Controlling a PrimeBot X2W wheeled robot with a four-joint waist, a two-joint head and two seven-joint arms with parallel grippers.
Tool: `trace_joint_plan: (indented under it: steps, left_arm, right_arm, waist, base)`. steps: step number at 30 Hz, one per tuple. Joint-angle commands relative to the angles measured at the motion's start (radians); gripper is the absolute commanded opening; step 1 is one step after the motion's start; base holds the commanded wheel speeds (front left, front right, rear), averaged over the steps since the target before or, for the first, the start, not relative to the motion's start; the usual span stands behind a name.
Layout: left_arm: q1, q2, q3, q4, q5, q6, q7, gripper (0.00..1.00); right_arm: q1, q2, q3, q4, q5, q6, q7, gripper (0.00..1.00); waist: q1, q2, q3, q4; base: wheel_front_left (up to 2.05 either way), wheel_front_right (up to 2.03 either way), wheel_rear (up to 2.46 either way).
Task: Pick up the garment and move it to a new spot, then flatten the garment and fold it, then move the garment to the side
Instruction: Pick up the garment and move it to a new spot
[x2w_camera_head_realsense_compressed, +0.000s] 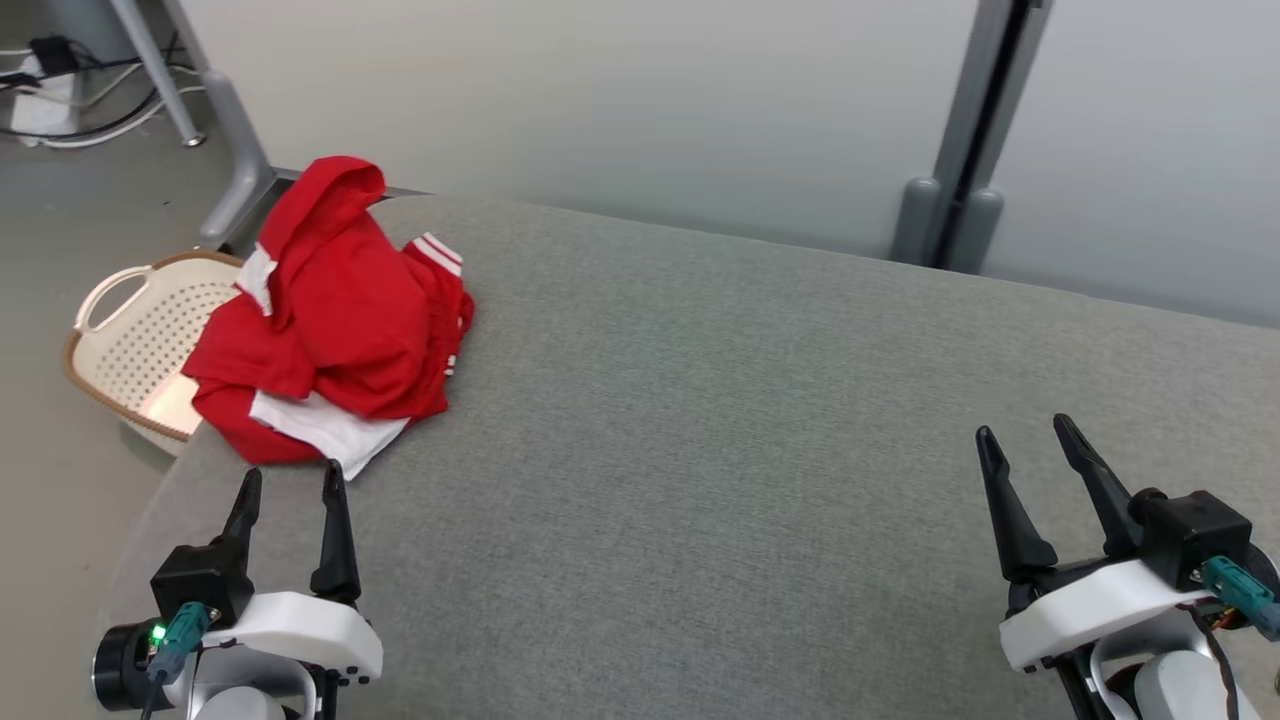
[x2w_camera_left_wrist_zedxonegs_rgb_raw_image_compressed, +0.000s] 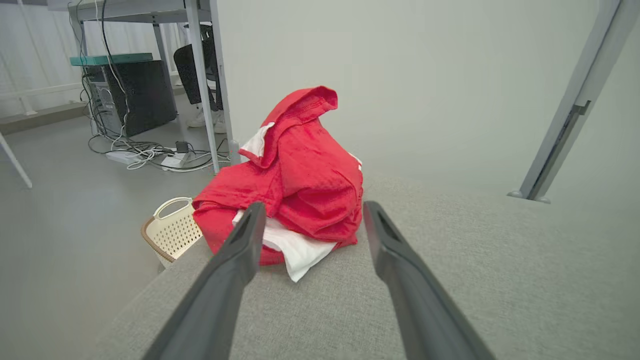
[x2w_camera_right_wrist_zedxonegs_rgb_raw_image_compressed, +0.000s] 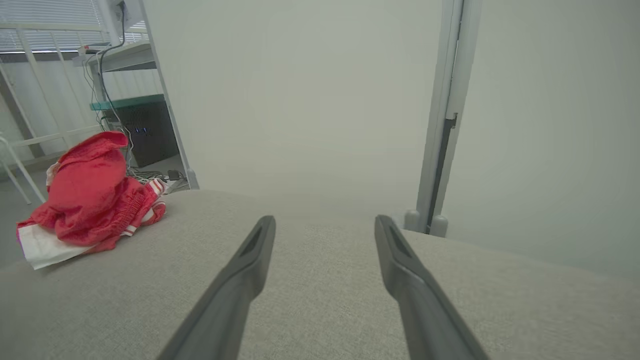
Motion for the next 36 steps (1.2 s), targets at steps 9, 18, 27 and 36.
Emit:
trace_joint_plan:
  steps: [9,18,27,36]
  left_arm:
    - [0.002,0.004,0.013,-0.018,-0.002,0.001,-0.002,1.00]
    - [-0.025,0.000,0.020,-0.030,-0.014,-0.004,-0.002,1.00]
    - [-0.115,-0.002,0.003,-0.005,-0.027,-0.012,-0.002,1.00]
    - [-0.456,0.009,0.002,0.335,-0.083,-0.040,-0.001,1.00]
  right_arm:
    - [0.001,-0.003,0.007,-0.022,-0.007,0.000,0.023,1.00]
    - [-0.002,-0.016,0.007,-0.038,-0.009,0.000,0.039,1.00]
    - [-0.044,-0.049,0.007,-0.087,-0.003,0.000,0.068,1.00]
    - [-0.147,-0.127,-0.017,-0.199,0.018,0.000,0.120,1.00]
  waist:
    - [0.0000,0.0000,0.014,0.085]
    - [0.0000,0.0000,0.028,0.090]
    - [0.0000,0.0000,0.120,0.067]
    - [0.0000,0.0000,0.350,-0.011]
  base:
    - [0.00,0.00,0.00]
    - [0.00,0.00,0.00]
    - [0.00,0.00,0.00]
    - [0.00,0.00,0.00]
